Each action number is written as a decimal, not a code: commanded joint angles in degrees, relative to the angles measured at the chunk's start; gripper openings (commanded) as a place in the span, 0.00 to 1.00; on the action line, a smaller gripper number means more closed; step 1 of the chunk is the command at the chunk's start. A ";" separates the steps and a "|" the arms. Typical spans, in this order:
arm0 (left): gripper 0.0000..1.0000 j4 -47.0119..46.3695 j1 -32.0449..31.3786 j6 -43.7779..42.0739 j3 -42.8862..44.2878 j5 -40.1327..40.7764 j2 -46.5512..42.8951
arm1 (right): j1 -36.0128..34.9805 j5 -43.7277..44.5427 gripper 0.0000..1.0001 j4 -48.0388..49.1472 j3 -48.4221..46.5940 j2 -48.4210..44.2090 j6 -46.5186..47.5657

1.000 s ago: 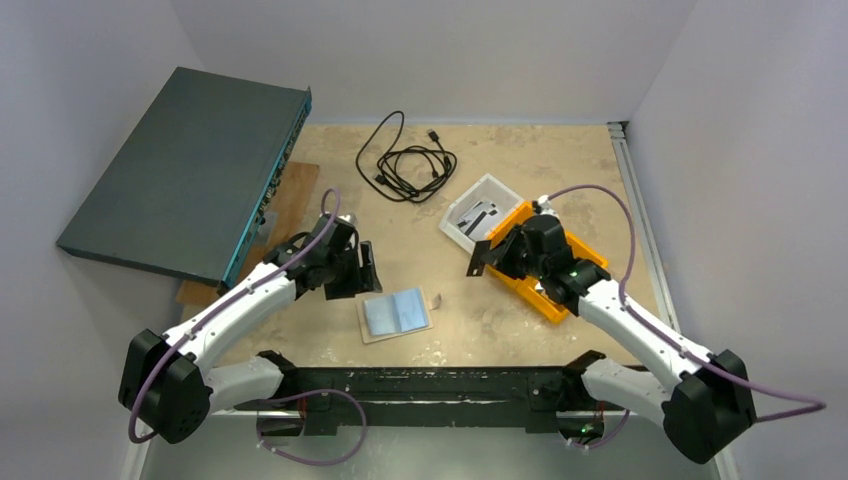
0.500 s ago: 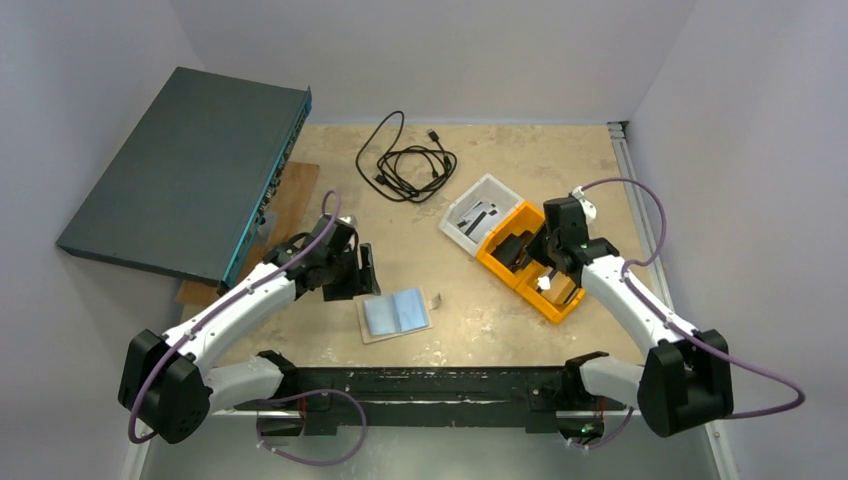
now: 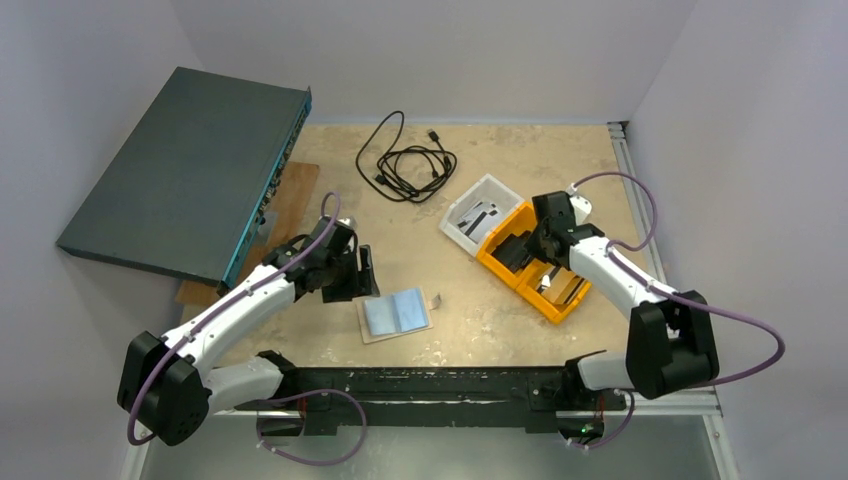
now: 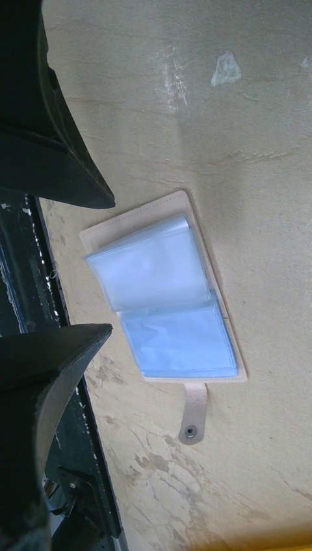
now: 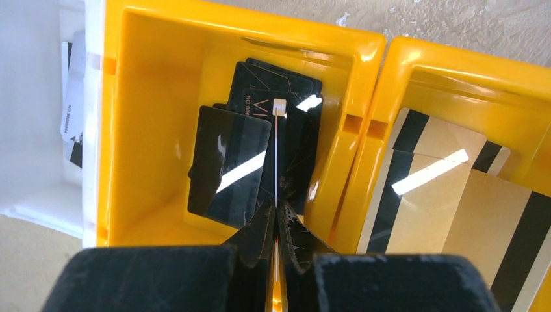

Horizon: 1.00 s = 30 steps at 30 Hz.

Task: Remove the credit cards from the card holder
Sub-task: Place the credit card in the storage box.

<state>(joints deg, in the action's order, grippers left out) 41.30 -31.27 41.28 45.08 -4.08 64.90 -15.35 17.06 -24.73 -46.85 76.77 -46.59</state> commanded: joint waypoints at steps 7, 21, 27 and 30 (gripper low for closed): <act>0.65 -0.99 -0.18 -0.54 -0.76 0.46 -1.26 | 0.11 -1.59 0.26 2.92 -3.69 3.15 2.05; 0.65 -0.49 -0.26 0.11 -2.20 0.85 -2.68 | 0.06 -9.36 0.38 8.49 -3.78 3.44 2.14; 0.65 -0.39 -0.25 1.00 -3.90 0.91 -3.28 | 0.11 -10.30 0.38 7.89 -3.88 2.39 2.31; 0.65 -1.10 -0.24 1.83 -5.51 0.59 -3.73 | -0.14 -11.46 0.38 7.20 -3.58 0.45 3.32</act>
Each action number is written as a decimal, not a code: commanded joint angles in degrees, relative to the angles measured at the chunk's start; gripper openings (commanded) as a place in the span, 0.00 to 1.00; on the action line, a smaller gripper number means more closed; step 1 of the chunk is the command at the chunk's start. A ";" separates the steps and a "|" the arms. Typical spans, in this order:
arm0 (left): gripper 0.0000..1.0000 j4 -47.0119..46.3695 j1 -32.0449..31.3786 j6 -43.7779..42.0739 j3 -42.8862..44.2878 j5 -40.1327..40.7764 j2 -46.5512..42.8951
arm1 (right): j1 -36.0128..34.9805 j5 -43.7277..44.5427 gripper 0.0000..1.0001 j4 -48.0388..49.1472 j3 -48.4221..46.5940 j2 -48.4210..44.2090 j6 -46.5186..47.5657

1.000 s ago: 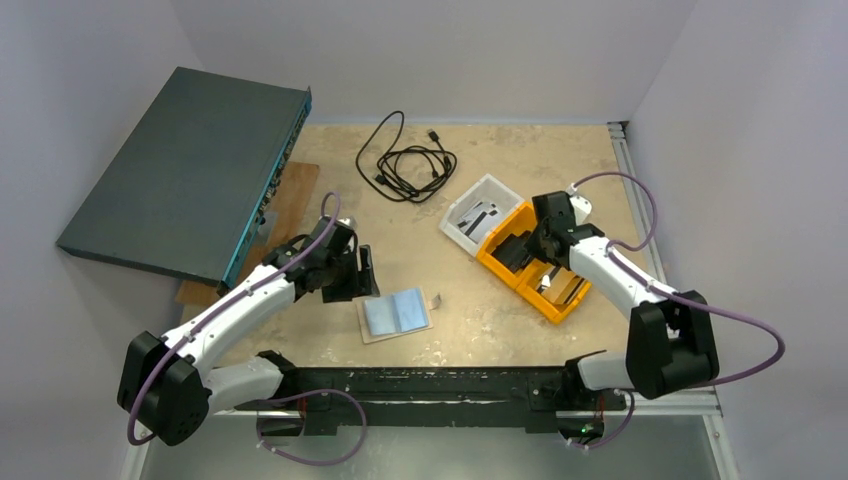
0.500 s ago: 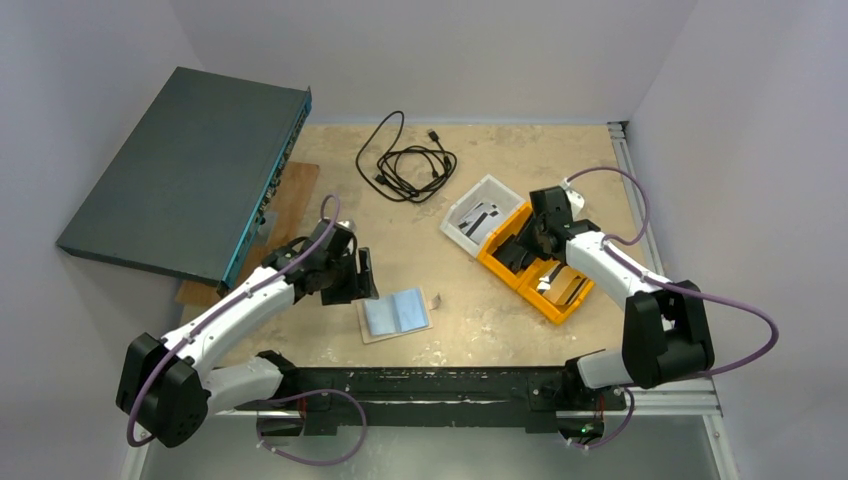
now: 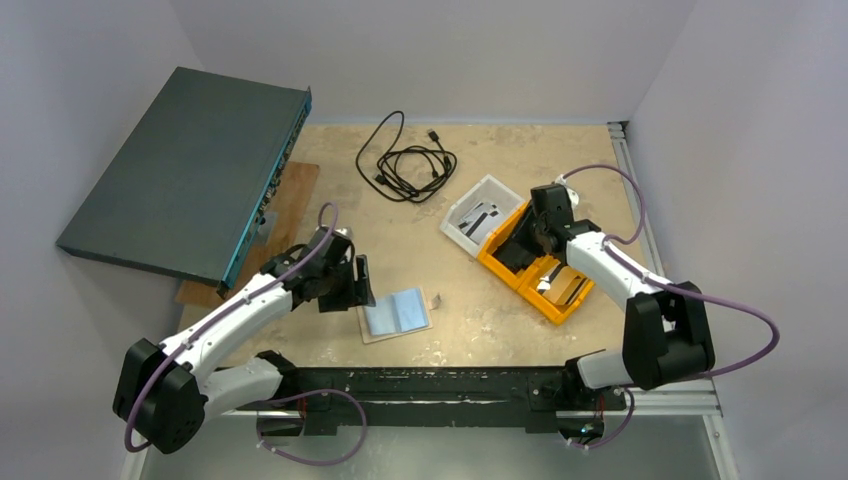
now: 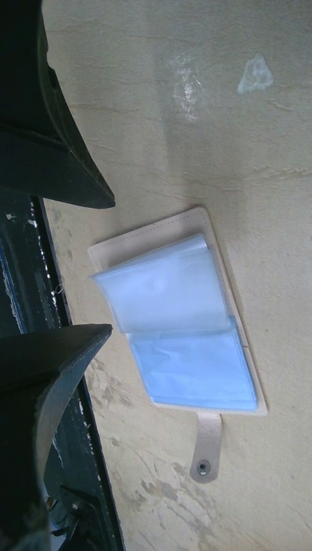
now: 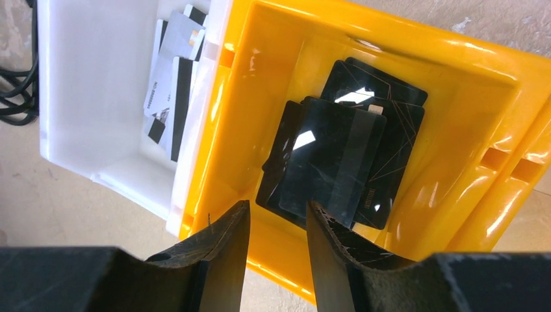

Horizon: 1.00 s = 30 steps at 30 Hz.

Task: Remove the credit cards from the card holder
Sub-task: Place the credit card in the storage box, then close the card holder at the corner of the board.

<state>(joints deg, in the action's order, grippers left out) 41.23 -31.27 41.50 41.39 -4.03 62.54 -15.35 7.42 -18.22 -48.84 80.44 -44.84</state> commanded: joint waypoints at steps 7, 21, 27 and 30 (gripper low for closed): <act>0.61 -4.69 -0.20 4.41 -6.56 -1.60 -1.55 | -8.28 -1.52 0.39 -0.88 -0.63 -6.04 3.05; 0.43 -12.67 -0.19 8.78 -13.06 -2.30 0.47 | -31.36 -6.80 0.42 7.22 -0.15 3.95 2.71; 0.38 -15.12 -0.20 8.54 -13.34 -2.86 3.74 | -33.39 -6.84 0.42 8.02 -0.55 6.58 4.26; 0.34 -15.88 -0.20 8.55 -13.13 -3.11 4.51 | -33.94 -6.89 0.42 8.37 -0.49 7.58 4.31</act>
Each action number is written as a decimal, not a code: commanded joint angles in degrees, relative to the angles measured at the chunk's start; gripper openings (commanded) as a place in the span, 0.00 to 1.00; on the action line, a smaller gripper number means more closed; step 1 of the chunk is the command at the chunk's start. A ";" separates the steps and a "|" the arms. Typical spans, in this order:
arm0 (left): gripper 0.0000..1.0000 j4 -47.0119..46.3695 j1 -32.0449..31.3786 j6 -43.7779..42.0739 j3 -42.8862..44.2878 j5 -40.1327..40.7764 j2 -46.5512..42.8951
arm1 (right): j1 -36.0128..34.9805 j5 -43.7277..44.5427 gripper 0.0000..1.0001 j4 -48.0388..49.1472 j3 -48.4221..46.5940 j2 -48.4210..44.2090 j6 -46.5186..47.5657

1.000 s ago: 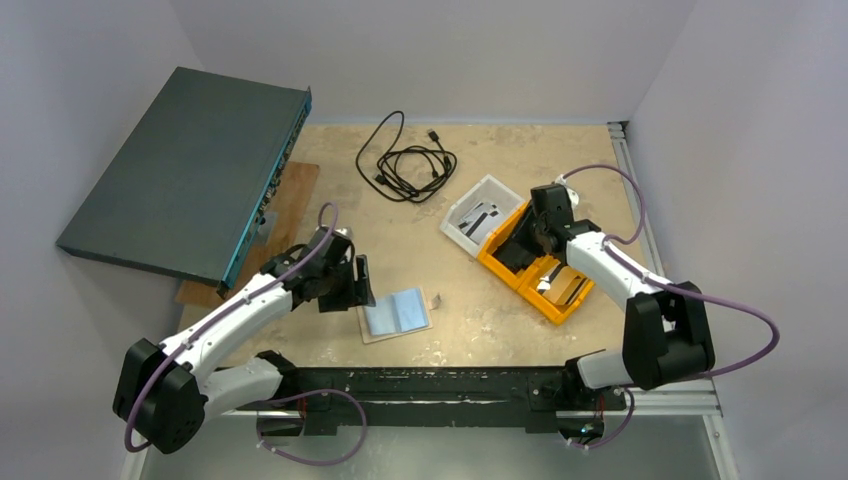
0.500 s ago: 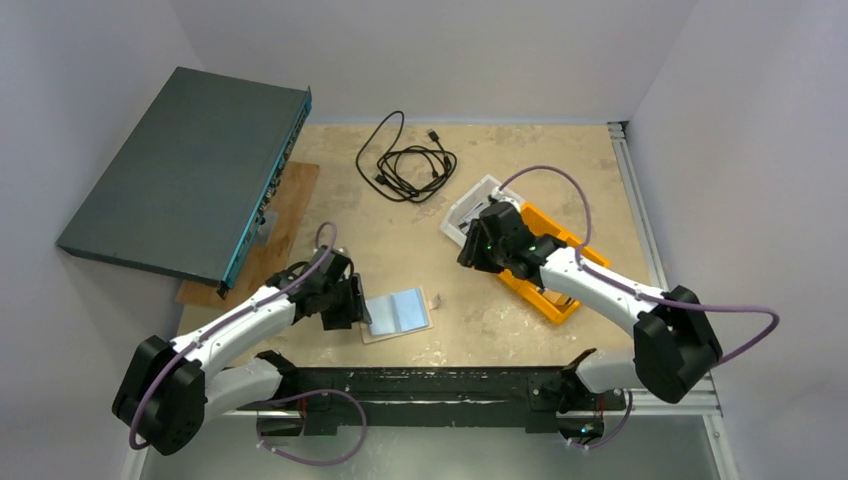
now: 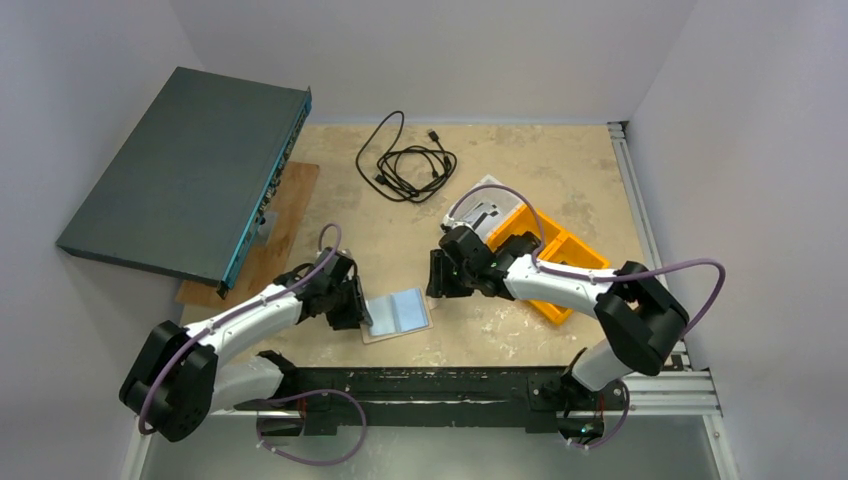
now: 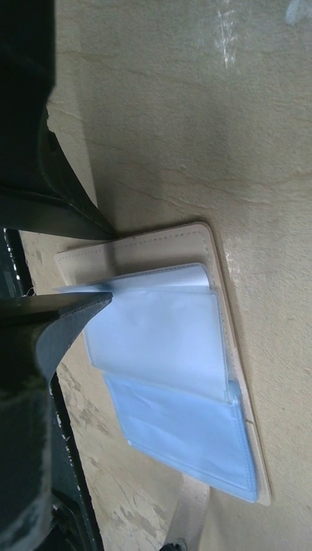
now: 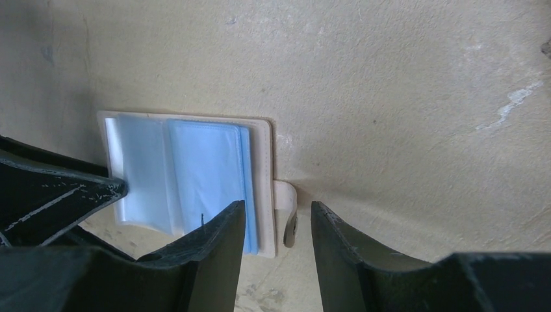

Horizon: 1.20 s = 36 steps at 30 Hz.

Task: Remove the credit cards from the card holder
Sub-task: Close the card holder at the corner of the board.

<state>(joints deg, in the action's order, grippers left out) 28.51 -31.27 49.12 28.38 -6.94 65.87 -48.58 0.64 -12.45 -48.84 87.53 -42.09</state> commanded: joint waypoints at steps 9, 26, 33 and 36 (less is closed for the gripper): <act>0.21 -2.59 -0.12 0.93 0.96 -0.23 1.17 | -1.55 1.60 0.28 1.76 -0.29 3.18 1.74; 0.01 0.87 -0.11 1.15 5.60 -2.72 -4.38 | -3.79 1.64 0.00 2.26 -1.52 7.23 1.06; 0.00 1.92 -0.23 0.97 8.51 -4.85 -6.49 | -4.22 0.98 0.00 2.99 -1.76 7.81 0.62; 0.00 1.02 -0.39 1.14 9.37 -6.16 -6.00 | -4.57 0.24 0.00 3.66 -2.31 8.16 0.22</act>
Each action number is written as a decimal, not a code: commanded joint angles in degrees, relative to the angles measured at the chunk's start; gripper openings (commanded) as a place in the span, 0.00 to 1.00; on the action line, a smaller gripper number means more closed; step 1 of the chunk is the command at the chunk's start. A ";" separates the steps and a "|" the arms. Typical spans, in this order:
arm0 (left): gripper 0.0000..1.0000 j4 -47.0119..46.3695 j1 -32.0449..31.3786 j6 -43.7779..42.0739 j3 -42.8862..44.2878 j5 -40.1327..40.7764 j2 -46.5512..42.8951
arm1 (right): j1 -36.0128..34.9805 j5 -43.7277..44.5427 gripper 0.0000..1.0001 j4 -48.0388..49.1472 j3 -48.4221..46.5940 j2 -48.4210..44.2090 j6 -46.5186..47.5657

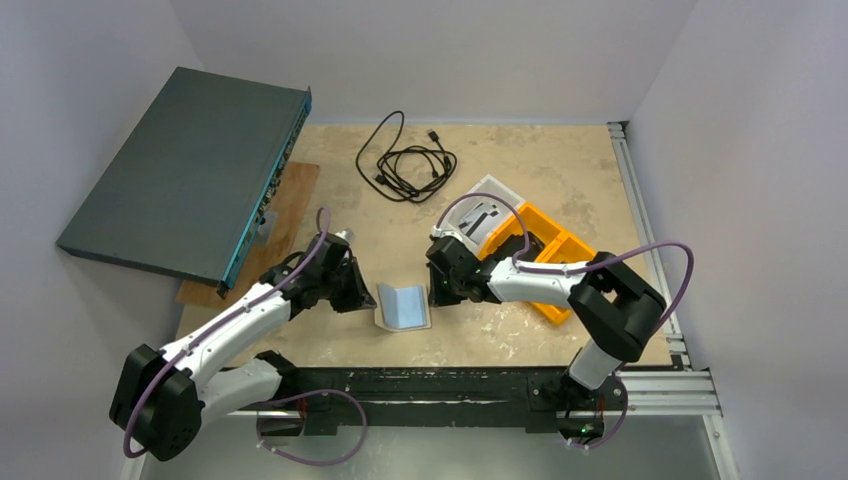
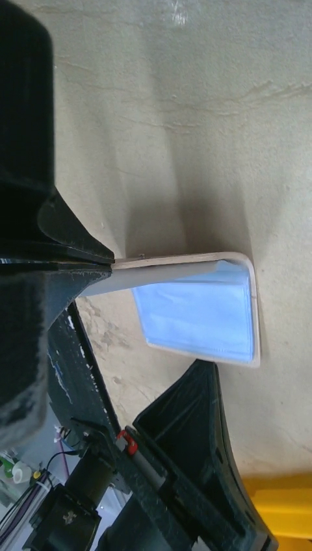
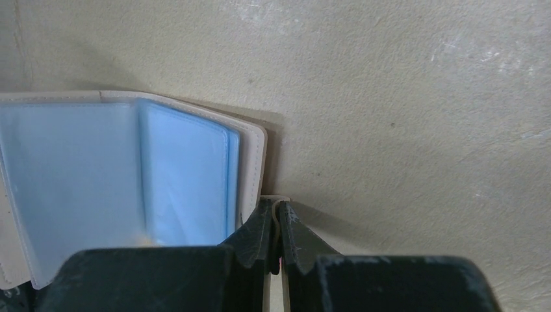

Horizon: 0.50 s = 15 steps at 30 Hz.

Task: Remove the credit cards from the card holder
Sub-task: Close the card holder at the corner of the board.

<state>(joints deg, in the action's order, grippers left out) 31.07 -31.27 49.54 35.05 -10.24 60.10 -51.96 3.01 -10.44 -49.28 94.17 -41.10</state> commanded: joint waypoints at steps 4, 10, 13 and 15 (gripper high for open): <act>0.00 -2.88 -1.04 0.82 4.12 -4.05 1.28 | -2.02 -2.76 0.00 2.53 -2.93 2.42 -1.33; 0.00 -4.91 -3.49 1.39 6.47 -4.59 5.26 | -2.69 -4.96 0.00 4.53 -3.87 4.31 -2.25; 0.01 -6.12 -4.58 1.65 7.04 -4.46 8.07 | -2.66 -4.93 0.00 4.42 -4.28 4.64 -2.36; 0.05 -7.16 -4.84 1.61 7.05 -4.53 9.89 | -2.70 -4.59 0.00 4.23 -4.41 4.42 -2.35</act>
<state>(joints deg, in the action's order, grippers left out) 27.66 -35.29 50.41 40.05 -13.65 67.42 -54.11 -0.80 -6.74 -52.18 98.26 -42.74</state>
